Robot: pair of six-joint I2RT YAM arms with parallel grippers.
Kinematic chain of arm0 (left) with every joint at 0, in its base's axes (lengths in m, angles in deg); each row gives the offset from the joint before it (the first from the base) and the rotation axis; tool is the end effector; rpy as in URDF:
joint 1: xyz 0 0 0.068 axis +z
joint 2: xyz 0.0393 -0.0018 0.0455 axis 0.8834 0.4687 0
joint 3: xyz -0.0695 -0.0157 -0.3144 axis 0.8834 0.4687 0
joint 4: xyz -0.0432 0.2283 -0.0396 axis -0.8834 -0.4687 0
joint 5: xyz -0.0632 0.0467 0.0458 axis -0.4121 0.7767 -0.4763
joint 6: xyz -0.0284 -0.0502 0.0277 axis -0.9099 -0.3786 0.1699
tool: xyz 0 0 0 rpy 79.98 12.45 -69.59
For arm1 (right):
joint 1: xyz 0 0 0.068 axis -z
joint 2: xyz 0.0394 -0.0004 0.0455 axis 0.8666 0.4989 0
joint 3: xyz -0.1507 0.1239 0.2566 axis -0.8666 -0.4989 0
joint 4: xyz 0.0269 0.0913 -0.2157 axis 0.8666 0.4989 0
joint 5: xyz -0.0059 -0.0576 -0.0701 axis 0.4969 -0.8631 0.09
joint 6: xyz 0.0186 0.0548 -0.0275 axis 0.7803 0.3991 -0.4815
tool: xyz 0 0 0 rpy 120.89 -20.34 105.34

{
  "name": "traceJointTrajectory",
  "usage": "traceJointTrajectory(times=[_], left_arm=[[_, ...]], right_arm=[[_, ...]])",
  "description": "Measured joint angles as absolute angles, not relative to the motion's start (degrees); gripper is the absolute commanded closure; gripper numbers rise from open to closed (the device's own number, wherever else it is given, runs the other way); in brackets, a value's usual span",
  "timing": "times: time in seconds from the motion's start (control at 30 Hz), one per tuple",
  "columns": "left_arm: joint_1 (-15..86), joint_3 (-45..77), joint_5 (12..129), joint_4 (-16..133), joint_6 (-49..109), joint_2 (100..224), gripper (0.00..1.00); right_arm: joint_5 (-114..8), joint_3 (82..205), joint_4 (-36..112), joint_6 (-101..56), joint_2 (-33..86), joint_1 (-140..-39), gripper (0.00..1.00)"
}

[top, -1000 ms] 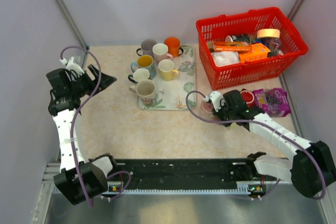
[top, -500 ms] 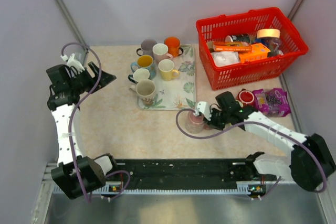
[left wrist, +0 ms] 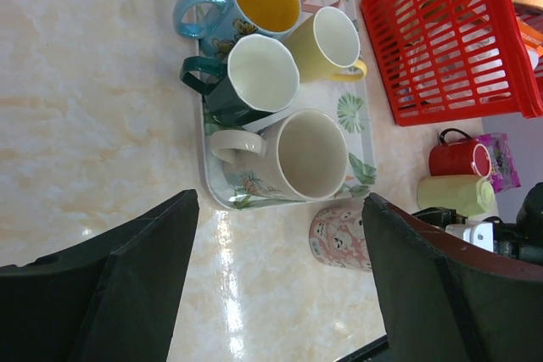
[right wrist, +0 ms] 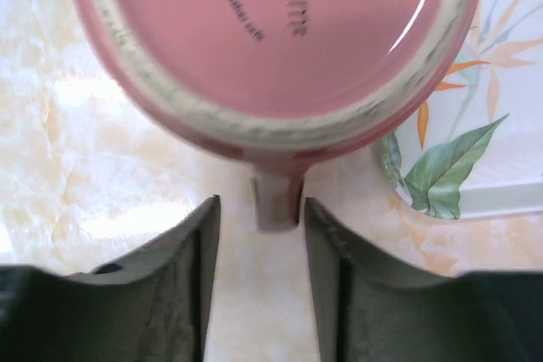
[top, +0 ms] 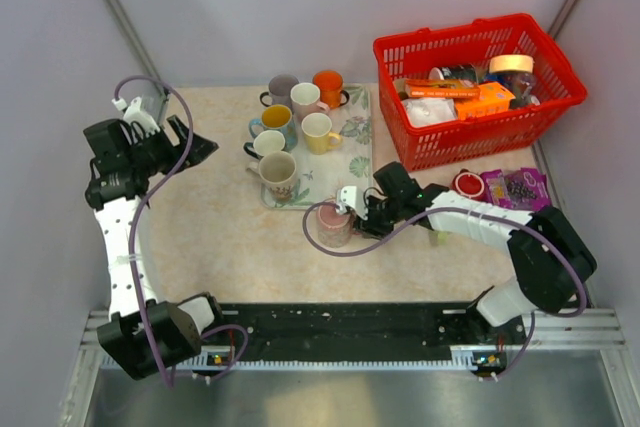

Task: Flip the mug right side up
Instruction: Turn over the cup at the center of the board.

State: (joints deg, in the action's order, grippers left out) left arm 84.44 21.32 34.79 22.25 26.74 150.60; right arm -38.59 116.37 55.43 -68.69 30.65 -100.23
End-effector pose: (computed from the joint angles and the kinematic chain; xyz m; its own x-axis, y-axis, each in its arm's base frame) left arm 0.1887 0.0405 0.4102 -0.5340 -0.4185 -0.7347 0.1447 0.8109 -0.5670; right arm 0.1966 0.1910 0.2480 0.0054 -0.7634 -0.6459 -0.9867 0.1010 -0.1276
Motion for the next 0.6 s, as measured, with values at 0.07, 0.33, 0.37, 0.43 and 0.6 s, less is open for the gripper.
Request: traceJointTrajectory(times=[0.07,0.33,0.37,0.43,0.6], left_arm=[[84.4,20.6,35.1,21.3,27.6,150.6,0.09],[84.4,18.8,36.3,18.6,29.2,150.6,0.01],[84.4,18.7,36.3,18.5,29.2,150.7,0.01],[84.4,18.2,36.2,18.4,29.3,151.0,0.01],[84.4,16.6,35.2,18.0,30.0,151.7,0.02]], right_arm=[[-38.5,116.2,56.0,-68.6,30.5,-100.2,0.36],[-37.0,113.5,56.9,-67.6,25.4,-100.2,0.34],[-36.8,113.5,56.7,-67.1,25.7,-100.2,0.35],[-36.6,113.7,56.1,-66.4,27.0,-100.2,0.37],[-35.8,116.4,53.7,-64.8,33.4,-100.1,0.47]])
